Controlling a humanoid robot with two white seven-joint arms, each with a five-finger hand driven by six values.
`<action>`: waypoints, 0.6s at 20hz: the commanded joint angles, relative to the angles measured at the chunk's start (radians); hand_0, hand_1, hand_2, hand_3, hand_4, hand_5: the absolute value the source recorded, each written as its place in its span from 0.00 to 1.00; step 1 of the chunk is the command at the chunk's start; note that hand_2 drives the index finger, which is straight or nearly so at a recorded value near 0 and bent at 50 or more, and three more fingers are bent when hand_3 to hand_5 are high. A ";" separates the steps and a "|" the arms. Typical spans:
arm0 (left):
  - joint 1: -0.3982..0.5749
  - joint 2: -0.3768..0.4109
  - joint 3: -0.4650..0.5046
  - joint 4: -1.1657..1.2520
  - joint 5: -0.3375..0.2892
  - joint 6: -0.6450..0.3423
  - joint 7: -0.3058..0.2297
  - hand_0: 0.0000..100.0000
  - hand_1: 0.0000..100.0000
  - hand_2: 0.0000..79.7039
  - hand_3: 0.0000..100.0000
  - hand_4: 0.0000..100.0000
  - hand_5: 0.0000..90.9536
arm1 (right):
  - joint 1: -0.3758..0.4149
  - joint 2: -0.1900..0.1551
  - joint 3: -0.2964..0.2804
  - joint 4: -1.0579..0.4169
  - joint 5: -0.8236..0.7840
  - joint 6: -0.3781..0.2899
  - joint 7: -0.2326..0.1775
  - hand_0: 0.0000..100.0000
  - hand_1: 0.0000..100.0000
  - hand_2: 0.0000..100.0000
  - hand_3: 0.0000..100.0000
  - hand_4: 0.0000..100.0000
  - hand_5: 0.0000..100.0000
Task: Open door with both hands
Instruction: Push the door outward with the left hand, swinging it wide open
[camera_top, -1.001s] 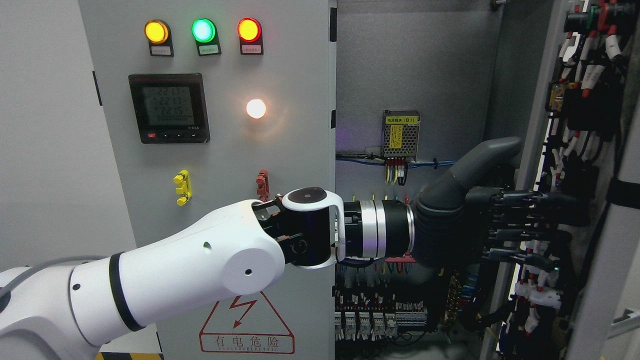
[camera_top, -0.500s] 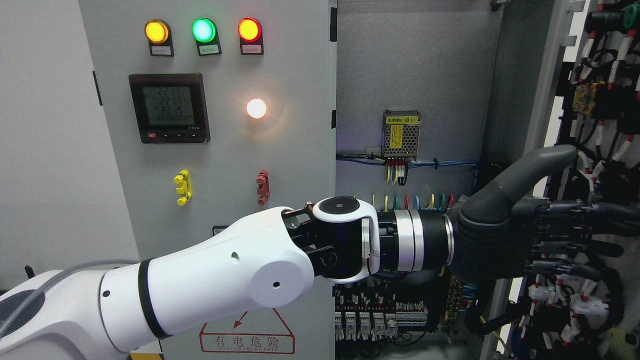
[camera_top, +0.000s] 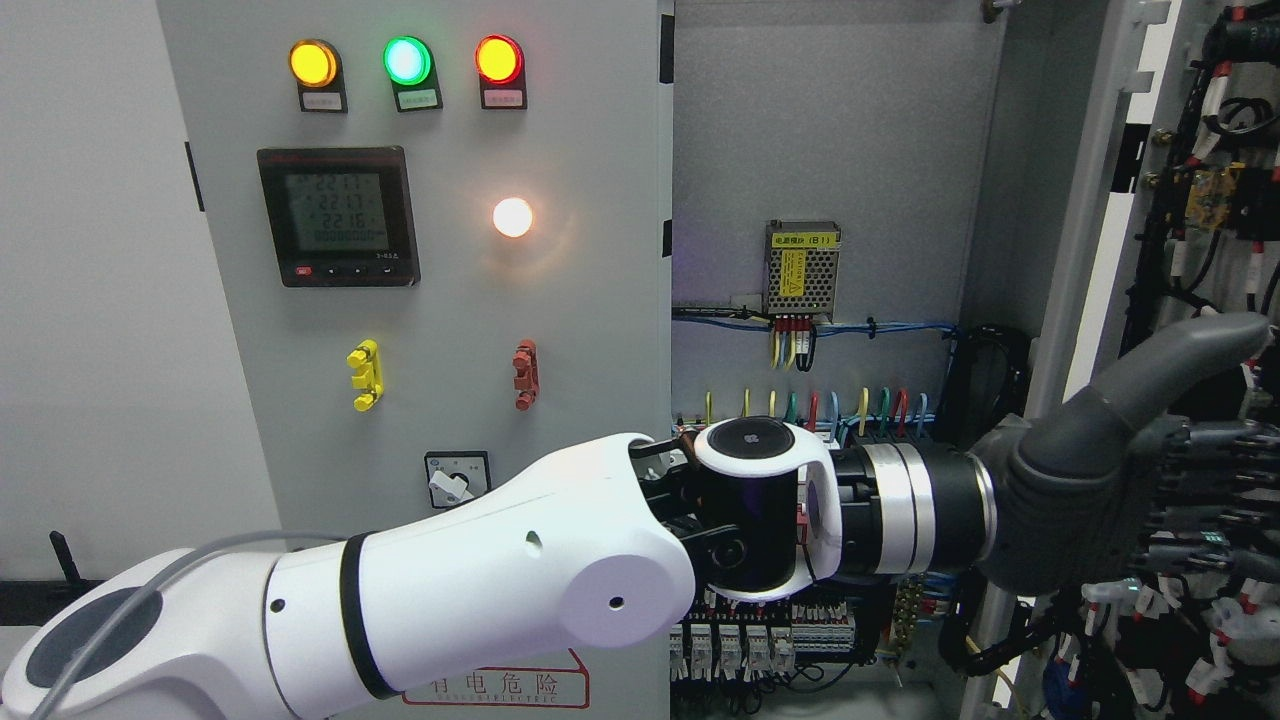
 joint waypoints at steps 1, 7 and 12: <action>0.015 -0.084 0.021 0.000 -0.016 -0.001 0.066 0.00 0.00 0.00 0.00 0.00 0.00 | 0.032 0.000 0.000 -0.032 0.021 -0.001 0.000 0.38 0.00 0.00 0.00 0.00 0.00; 0.032 -0.111 0.021 0.002 -0.055 -0.004 0.130 0.00 0.00 0.00 0.00 0.00 0.00 | 0.032 0.000 0.000 -0.032 0.021 -0.001 0.000 0.38 0.00 0.00 0.00 0.00 0.00; 0.032 -0.111 0.025 0.000 -0.055 -0.004 0.132 0.00 0.00 0.00 0.00 0.00 0.00 | 0.032 0.000 0.000 -0.032 0.021 -0.001 0.000 0.38 0.00 0.00 0.00 0.00 0.00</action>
